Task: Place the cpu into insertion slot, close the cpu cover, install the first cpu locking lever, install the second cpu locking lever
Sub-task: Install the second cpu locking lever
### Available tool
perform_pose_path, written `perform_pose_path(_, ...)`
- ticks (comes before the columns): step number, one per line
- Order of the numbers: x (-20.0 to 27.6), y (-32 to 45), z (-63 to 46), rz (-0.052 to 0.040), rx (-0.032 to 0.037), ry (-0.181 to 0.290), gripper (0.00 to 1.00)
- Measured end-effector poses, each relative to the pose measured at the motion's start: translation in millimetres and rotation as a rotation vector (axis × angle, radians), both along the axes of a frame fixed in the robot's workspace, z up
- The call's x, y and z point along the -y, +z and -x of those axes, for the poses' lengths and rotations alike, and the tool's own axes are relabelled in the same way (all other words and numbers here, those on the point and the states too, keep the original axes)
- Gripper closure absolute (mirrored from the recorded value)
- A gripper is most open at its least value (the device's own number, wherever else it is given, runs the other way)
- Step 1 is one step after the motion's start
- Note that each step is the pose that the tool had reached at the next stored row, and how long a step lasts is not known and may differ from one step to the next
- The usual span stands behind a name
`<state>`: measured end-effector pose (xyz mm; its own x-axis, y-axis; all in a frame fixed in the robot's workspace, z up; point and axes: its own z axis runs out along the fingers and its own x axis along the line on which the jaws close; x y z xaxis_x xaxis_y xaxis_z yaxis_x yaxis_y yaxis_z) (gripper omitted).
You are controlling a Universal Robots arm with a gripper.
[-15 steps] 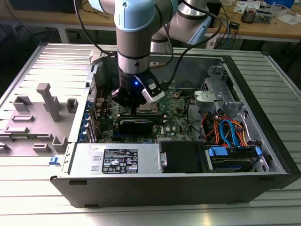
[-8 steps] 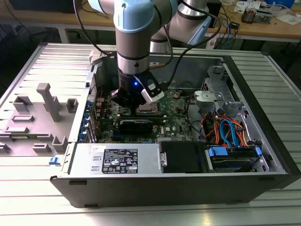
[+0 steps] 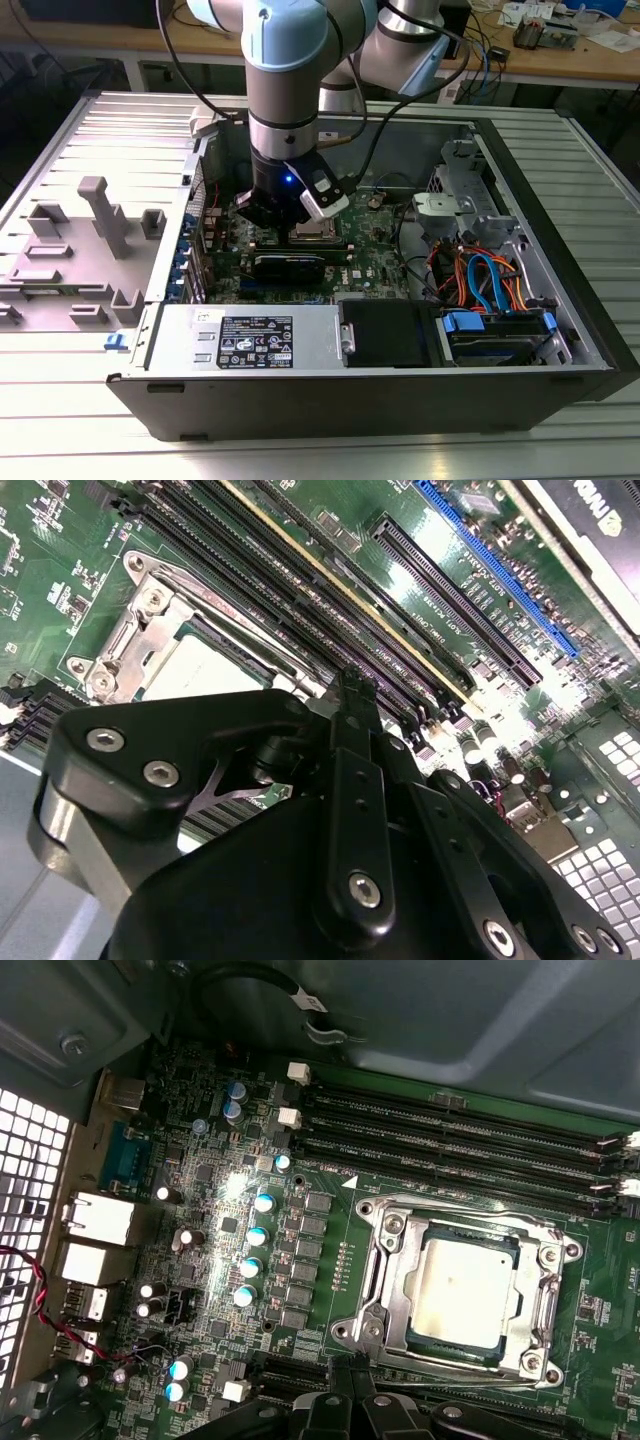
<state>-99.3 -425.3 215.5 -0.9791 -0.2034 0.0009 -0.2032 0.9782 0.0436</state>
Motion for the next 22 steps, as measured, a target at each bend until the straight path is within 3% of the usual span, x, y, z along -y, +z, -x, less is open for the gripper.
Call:
perform_pose_path(9,0.0,-0.2,0.0,-0.0006,0.0001,0.000,0.89)
perform_pose_path(12,-0.1,-0.4,0.0,-0.0089,0.0001,0.000,0.89)
perform_pose_path(16,-0.4,-1.4,0.0,-0.0274,0.0001,0.000,0.89)
perform_pose_path(22,-0.4,-4.9,0.0,-0.0387,0.0000,0.001,0.89)
